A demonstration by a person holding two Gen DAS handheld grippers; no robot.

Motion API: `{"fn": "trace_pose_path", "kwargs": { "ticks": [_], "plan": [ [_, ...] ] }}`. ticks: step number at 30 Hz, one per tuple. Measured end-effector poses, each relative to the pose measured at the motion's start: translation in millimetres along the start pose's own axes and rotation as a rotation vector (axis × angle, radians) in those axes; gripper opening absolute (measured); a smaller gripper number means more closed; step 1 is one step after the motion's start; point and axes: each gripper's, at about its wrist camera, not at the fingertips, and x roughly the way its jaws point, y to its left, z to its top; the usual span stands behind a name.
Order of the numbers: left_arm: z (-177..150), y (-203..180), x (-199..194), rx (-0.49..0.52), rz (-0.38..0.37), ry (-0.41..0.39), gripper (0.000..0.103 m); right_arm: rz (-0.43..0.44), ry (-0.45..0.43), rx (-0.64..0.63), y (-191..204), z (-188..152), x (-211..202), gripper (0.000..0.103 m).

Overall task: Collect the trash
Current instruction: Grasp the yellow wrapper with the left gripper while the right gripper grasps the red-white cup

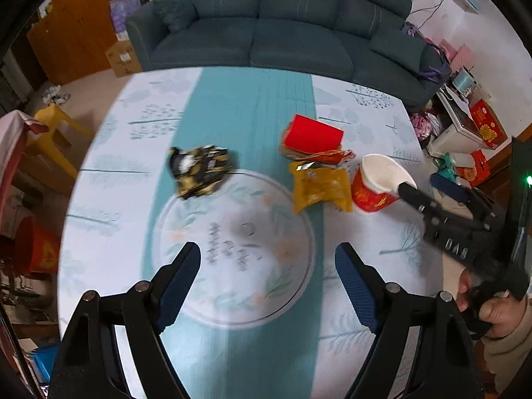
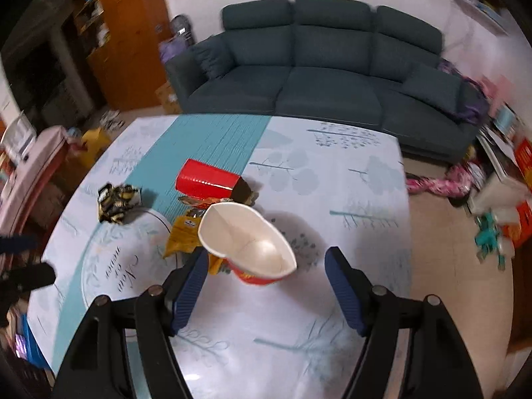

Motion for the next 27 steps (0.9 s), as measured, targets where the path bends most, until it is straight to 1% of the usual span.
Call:
{"fn": "trace_pose_path", "kwargs": {
  "ticks": [2, 9, 15, 18, 19, 20, 21, 24, 27],
  "plan": [
    [9, -5, 12, -0.009, -0.012, 0.020, 0.082, 0.046, 0.016, -0.043, -1, 3, 8, 0.073],
    [33, -15, 46, -0.049, -0.041, 0.071, 0.082, 0.135, 0.050, -0.147, 0, 6, 26, 0.073],
    [46, -19, 70, -0.077, -0.055, 0.115, 0.082, 0.177, 0.077, -0.213, 7, 8, 41, 0.073],
    [52, -23, 83, -0.089, -0.067, 0.141, 0.082, 0.166, 0.072, -0.241, 10, 6, 46, 0.073],
    [54, -24, 87, -0.092, -0.072, 0.150, 0.082, 0.162, 0.082, -0.242, 9, 6, 49, 0.069],
    [56, -27, 94, -0.096, -0.080, 0.168, 0.082, 0.165, 0.088, -0.233, 6, 5, 51, 0.060],
    [57, -28, 99, -0.098, -0.082, 0.177, 0.082, 0.174, 0.094, -0.222, 3, 6, 53, 0.043],
    [62, -35, 117, -0.101, -0.073, 0.212, 0.082, 0.185, 0.102, -0.157, -12, 8, 54, 0.038],
    [67, -42, 131, -0.099, -0.055, 0.233, 0.082, 0.200, 0.098, -0.056, -32, 12, 54, 0.038]
  ]
}}
